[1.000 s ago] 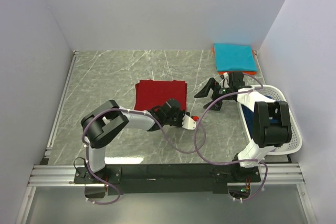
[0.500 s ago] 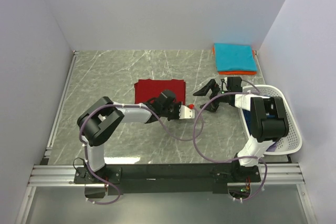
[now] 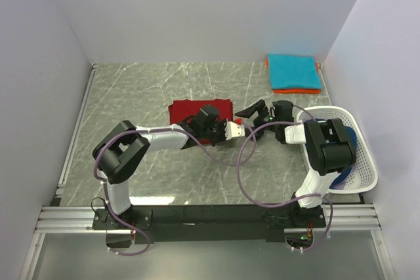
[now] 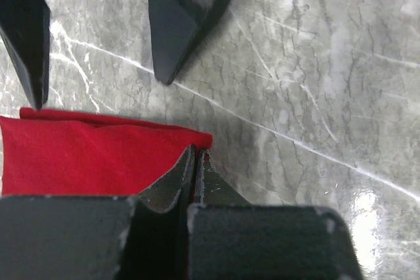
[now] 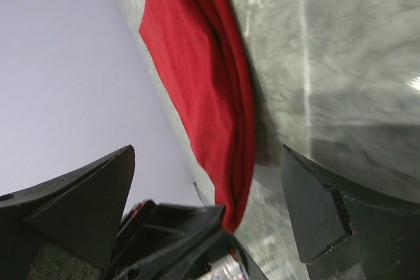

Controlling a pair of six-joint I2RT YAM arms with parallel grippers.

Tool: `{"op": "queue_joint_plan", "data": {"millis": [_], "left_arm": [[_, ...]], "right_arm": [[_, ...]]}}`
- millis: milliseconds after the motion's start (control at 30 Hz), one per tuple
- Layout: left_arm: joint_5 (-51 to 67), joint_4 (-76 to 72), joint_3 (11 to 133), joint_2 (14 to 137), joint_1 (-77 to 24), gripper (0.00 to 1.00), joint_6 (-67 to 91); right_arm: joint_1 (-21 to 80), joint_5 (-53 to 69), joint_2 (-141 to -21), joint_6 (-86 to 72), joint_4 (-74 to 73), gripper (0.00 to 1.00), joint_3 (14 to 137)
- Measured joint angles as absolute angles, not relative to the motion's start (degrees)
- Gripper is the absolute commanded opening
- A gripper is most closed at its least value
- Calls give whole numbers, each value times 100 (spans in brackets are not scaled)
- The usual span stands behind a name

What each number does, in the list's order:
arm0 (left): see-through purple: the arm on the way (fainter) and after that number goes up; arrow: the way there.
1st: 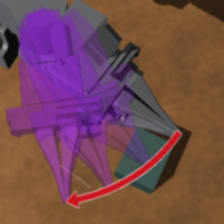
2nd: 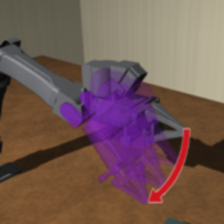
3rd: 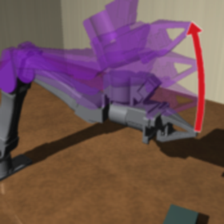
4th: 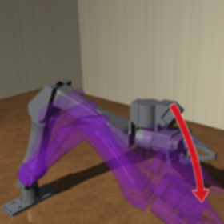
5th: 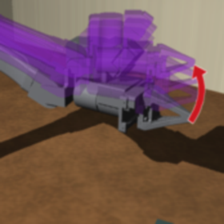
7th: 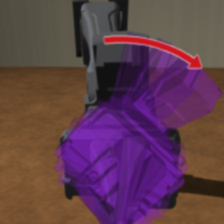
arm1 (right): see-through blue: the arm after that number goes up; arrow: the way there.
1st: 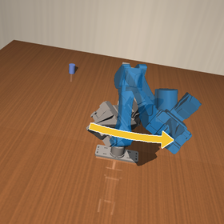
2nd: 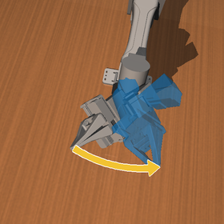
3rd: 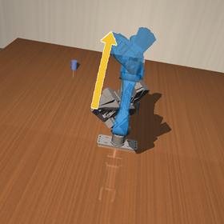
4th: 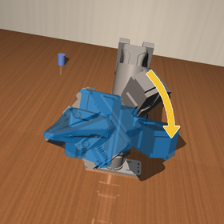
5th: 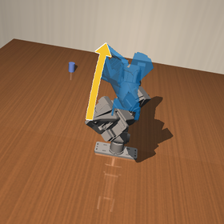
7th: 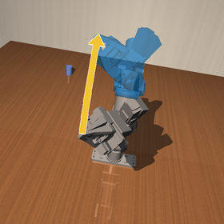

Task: Fold and stack the t-shirts
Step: Neatly place the folded tshirt to the corner

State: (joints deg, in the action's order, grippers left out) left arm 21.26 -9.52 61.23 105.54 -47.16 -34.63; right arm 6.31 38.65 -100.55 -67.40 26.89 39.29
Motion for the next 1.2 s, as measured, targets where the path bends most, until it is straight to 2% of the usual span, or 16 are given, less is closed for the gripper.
{"op": "queue_joint_plan", "data": {"millis": [133,367,400,533,600,800,1067,1167,1200], "left_arm": [[2158,-886,6239,10554,-4685,0,-3264],[2222,-864,6401,10554,-4678,1,-2932],[2231,-864,6412,10554,-4676,1,-2877],[2292,-847,6499,10554,-4652,1,-2683],[2318,-843,6552,10554,-4633,1,-2600],[2379,-827,6687,10558,-4611,1,-2453],[2429,-825,6694,10558,-4604,1,-2405],[2429,-825,6694,10558,-4604,1,-2401],[2429,-825,6694,10558,-4604,1,-2401]], "right_arm": [[919,3597,-10230,-7052,3203,86,3885],[1398,3140,-10803,-7509,3999,75,3900],[1439,3114,-10866,-7568,4062,72,3913],[1518,2908,-11063,-7640,4115,48,4097],[1518,2779,-11118,-7623,4091,47,4185],[1518,2460,-11334,-7509,4075,55,4628],[1525,2204,-11649,-7404,4154,53,4886],[1527,2145,-11723,-7354,4204,49,4958],[1529,2141,-11758,-7321,4217,39,4991]]}}
